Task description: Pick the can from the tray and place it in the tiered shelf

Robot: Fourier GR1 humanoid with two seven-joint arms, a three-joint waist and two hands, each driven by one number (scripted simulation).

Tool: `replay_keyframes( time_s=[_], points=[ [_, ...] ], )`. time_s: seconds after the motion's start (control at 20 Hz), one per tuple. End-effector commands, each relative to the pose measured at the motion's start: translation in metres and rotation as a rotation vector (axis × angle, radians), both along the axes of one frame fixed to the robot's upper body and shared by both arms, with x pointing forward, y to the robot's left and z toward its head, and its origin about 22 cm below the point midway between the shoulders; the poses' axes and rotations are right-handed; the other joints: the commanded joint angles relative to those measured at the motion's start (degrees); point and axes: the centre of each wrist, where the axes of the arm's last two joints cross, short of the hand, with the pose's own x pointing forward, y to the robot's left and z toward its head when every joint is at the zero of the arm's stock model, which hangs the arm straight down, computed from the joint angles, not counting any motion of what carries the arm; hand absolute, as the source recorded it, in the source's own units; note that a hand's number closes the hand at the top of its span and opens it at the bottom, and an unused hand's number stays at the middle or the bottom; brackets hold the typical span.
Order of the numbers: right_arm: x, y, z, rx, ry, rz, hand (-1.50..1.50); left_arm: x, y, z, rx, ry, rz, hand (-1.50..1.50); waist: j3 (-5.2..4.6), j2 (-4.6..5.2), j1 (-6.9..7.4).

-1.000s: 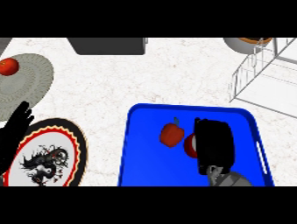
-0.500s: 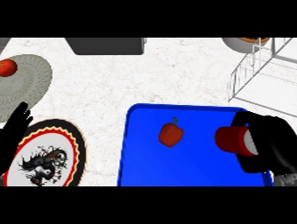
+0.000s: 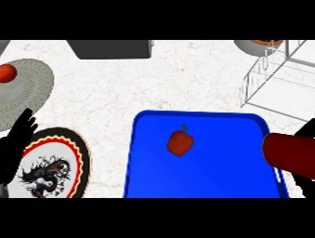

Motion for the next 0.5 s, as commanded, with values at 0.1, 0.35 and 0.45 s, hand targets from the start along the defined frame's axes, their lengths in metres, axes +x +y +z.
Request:
replay_keyframes(
  time_s=[0.1,0.35,0.45],
  points=[
    [-0.029,-0.017,0.037,0.212,-0.118,-0.033,1.5,-0.005,0.002,0.001,-0.011,0.018,0.002,0.0,-0.01,-0.12,-0.03],
    [-0.048,-0.02,0.071,0.189,-0.208,-0.046,1.5,-0.005,0.005,-0.001,0.001,0.018,0.016,0.0,-0.07,-0.29,-0.53],
    [-0.041,-0.023,0.086,0.221,-0.215,-0.042,1.5,-0.008,0.008,-0.008,0.01,0.012,-0.009,0.0,-0.12,-0.3,-0.46]
  ],
)
